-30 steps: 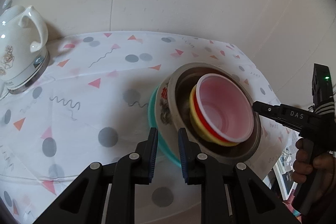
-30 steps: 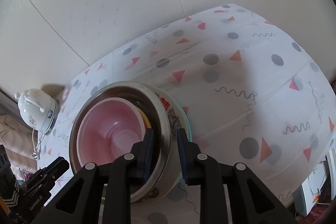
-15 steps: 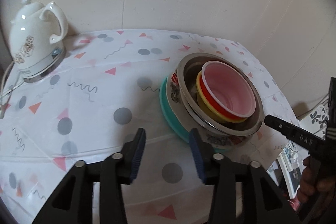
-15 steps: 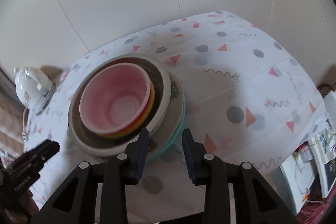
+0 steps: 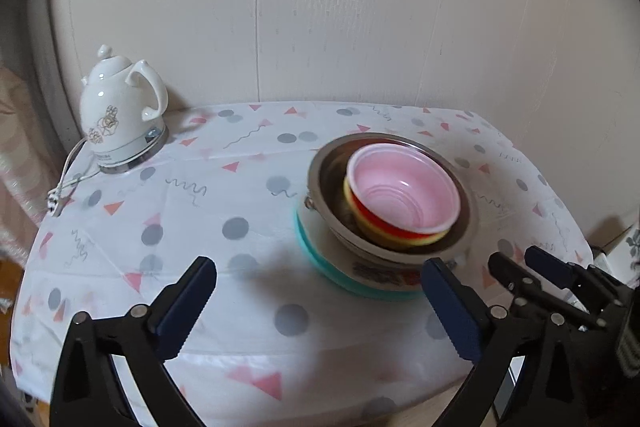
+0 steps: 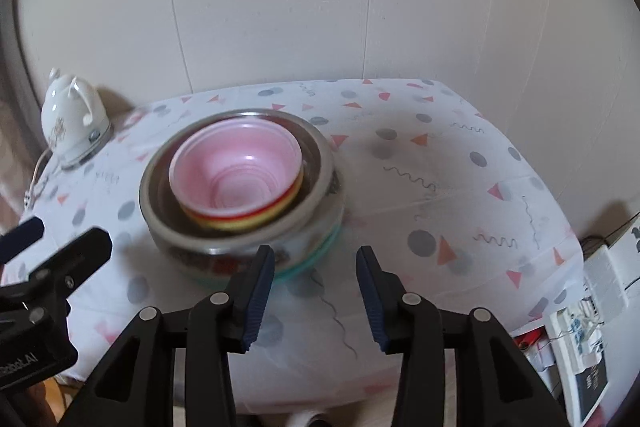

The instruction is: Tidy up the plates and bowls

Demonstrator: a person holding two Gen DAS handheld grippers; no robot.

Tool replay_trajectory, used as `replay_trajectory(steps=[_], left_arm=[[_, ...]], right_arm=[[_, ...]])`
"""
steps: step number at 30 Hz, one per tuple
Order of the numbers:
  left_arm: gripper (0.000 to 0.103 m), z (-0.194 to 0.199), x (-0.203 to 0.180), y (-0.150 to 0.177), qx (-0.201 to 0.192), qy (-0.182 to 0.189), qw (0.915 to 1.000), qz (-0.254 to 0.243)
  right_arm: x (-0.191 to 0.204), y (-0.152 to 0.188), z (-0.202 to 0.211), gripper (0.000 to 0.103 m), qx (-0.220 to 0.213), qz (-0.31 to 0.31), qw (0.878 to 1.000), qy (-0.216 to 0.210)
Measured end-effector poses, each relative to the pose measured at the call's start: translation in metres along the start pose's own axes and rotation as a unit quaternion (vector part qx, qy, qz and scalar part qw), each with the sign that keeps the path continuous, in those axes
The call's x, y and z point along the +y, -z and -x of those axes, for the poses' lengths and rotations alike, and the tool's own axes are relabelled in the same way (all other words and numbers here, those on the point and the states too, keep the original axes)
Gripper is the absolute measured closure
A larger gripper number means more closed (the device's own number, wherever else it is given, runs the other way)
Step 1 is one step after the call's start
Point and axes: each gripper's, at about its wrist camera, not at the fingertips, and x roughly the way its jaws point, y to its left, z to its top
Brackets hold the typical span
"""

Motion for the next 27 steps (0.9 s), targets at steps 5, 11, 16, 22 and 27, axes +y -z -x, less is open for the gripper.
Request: replay_trajectory(steps=[5, 11, 16, 22, 27], left_arm=[[0.0, 0.013, -0.013, 0.017, -0.007, -0.019, 0.9998, 0.005], [0.0, 0.034, -0.024, 0.015, -0.041, -0.023, 0.9989, -0.007], [0.0, 0.044, -0.022, 0.009, -0.059, -0.018, 0.9977, -0.027], [0.0, 0.046, -0.006, 0.011, -0.048, -0.011, 0.9974, -0.053], [0.0, 0.045, 0.014, 0.016, -0.042, 0.0, 0.9974, -0.059]], right_arm=[[-0.013, 0.01, 0.011, 0.052, -0.03, 0.008, 1.0, 0.001], [-0.017, 0.008, 0.028, 0.051, -0.055, 0.01, 0.998, -0.004], [-0.013, 0.009, 0.037, 0.05, -0.061, -0.007, 0.998, 0.009], [0.0, 0.02, 0.038, 0.05, -0.045, -0.036, 0.998, 0.033], [0.018, 0.035, 0.039, 0.05, -0.037, -0.049, 0.997, 0.05]])
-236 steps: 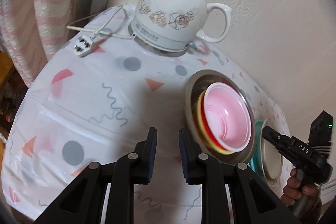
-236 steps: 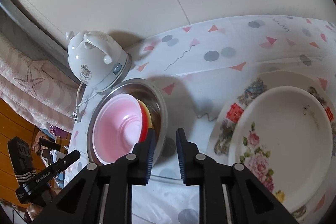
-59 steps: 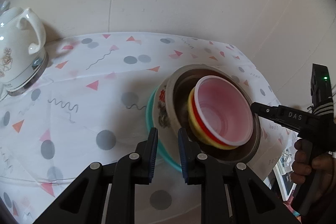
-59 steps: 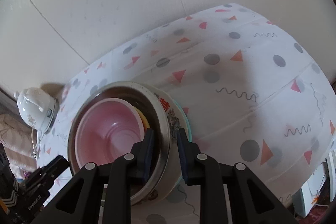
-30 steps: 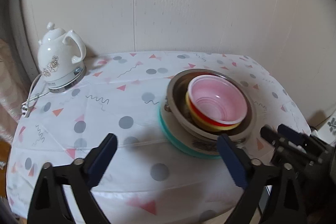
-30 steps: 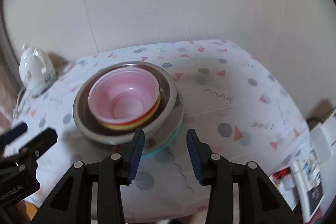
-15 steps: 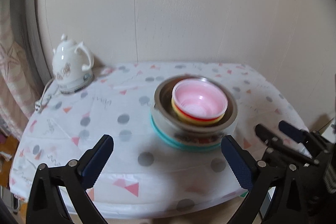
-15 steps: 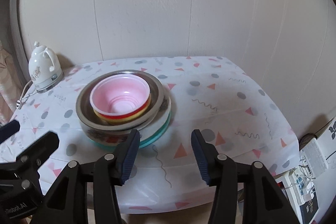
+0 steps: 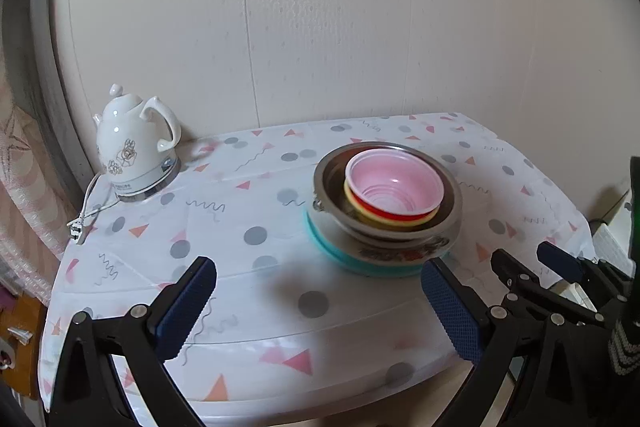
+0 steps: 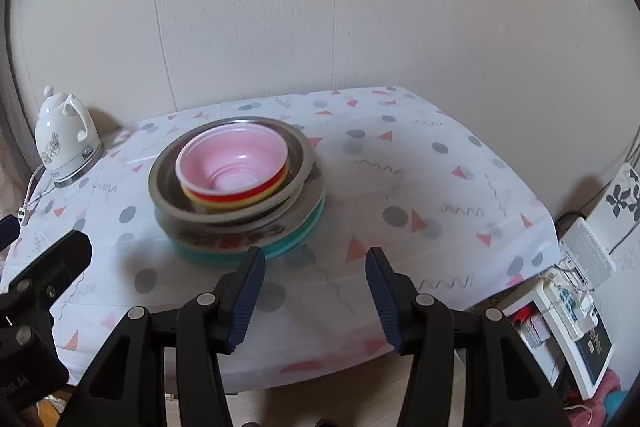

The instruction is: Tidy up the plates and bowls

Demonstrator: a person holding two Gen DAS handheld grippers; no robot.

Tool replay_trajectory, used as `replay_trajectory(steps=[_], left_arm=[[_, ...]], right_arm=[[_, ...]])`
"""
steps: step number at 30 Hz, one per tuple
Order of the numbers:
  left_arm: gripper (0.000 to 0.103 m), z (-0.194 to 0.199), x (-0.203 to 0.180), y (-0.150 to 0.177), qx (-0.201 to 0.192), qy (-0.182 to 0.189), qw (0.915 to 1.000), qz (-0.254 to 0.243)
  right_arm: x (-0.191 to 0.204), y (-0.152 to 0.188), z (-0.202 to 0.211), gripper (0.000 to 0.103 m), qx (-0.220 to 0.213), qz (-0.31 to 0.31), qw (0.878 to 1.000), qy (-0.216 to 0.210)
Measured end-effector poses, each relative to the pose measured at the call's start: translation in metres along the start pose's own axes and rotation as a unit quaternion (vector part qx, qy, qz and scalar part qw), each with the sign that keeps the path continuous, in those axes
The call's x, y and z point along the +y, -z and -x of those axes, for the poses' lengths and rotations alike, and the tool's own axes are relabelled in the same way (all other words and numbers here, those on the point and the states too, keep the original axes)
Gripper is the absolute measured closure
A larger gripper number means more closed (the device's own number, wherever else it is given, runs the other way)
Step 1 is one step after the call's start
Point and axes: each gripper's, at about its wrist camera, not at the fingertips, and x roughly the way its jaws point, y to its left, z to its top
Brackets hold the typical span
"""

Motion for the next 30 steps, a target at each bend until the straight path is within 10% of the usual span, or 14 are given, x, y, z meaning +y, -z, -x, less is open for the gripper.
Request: replay_trajectory(steps=[30], left_arm=[[0.0, 0.006, 0.012, 0.001, -0.008, 0.028, 0.9996, 0.004]], right_arm=[[0.012, 0.006, 0.018, 0.05, -0.008, -0.005, 0.999, 0.031]])
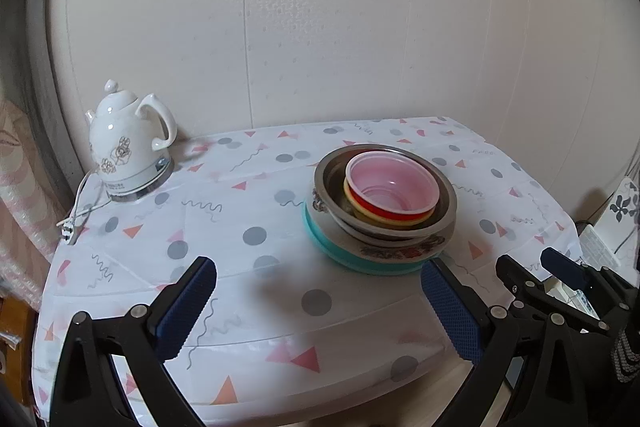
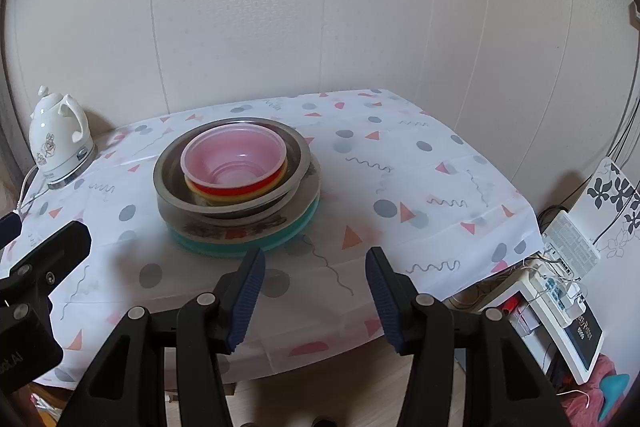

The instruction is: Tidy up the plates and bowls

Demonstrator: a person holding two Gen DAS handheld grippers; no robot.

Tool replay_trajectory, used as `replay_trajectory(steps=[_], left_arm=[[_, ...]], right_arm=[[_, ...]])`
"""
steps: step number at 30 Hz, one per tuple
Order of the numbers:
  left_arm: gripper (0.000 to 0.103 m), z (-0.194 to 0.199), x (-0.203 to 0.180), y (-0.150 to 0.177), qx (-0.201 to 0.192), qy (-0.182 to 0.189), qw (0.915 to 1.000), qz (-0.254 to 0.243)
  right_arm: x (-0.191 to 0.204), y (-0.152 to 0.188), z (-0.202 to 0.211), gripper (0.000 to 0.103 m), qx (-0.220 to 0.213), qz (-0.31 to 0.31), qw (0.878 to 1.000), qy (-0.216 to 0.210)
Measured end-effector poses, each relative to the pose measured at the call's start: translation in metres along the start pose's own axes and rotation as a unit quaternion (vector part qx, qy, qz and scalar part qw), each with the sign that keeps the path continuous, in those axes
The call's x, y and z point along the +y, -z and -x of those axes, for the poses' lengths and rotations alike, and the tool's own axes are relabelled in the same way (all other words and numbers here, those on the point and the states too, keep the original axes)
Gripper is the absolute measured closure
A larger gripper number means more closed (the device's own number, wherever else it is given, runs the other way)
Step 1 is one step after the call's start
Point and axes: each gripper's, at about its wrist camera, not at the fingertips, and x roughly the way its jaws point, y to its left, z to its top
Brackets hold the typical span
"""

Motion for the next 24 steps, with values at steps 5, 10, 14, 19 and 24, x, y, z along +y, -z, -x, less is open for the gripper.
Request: replay_trajectory(steps=[5, 10, 14, 19, 24], left_arm=[[0.0, -0.003, -0.006, -0.002, -0.002, 0.003, 1.0, -0.003], [0.0, -0.007, -0.007, -0.004, 0.0, 0.005, 1.0, -0.006], [0.0, -0.011, -0.007, -0.006, 0.0, 0.009, 0.9999, -0.006], [0.0, -0.014, -0.004, -0.007, -0.003, 0.004, 1.0, -0.005], [0.004, -0.021, 0.005, -0.008, 0.006, 0.002, 1.0, 0.006]], right_arm=[[-0.005, -0.001, -0.002, 0.05, 0.0, -0.002, 1.0, 0.002], [-0.005, -0.003, -0.006, 0.05, 0.003, -0.002, 1.0, 0.003], [-0.003, -0.005, -0.009, 0.05, 0.005, 0.0, 1.0, 0.004], [0.001, -0.006, -0.014, 0.05, 0.012, 0.002, 1.0, 0.004], [0.007, -0.007, -0.018, 0.05, 0.018, 0.003, 1.0, 0.003]])
